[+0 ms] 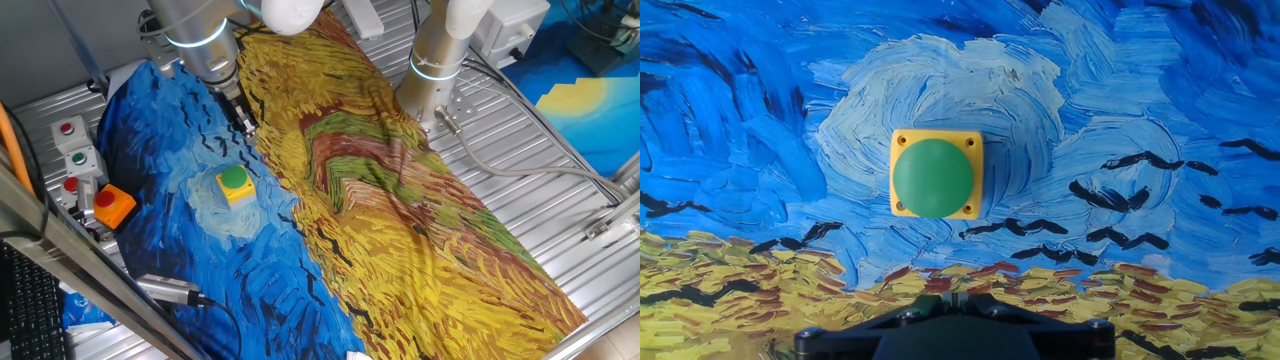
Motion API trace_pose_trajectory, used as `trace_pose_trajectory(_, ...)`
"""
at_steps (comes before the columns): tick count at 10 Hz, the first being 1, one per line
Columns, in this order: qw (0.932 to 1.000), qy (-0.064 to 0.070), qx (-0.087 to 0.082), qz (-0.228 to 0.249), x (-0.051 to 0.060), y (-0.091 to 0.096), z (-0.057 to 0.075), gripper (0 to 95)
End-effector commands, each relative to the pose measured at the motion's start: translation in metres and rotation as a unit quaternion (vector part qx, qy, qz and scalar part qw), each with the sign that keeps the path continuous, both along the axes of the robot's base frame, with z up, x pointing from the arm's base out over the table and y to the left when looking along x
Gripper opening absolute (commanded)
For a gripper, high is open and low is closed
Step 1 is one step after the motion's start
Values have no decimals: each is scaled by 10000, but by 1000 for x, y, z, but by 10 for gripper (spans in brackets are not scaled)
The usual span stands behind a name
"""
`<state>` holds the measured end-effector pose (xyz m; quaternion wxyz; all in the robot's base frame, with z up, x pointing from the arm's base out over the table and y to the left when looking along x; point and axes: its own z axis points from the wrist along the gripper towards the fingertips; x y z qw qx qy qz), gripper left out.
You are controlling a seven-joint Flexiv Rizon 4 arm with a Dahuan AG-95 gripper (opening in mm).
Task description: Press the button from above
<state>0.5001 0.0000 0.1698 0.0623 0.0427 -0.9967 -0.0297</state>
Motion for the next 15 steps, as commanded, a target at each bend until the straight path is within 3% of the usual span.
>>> trace_pose_trajectory(1, 10000, 0, 5, -2, 0, 0, 0, 0)
trace_pose_trajectory(15, 10000, 41, 56, 56, 0, 0, 0, 0)
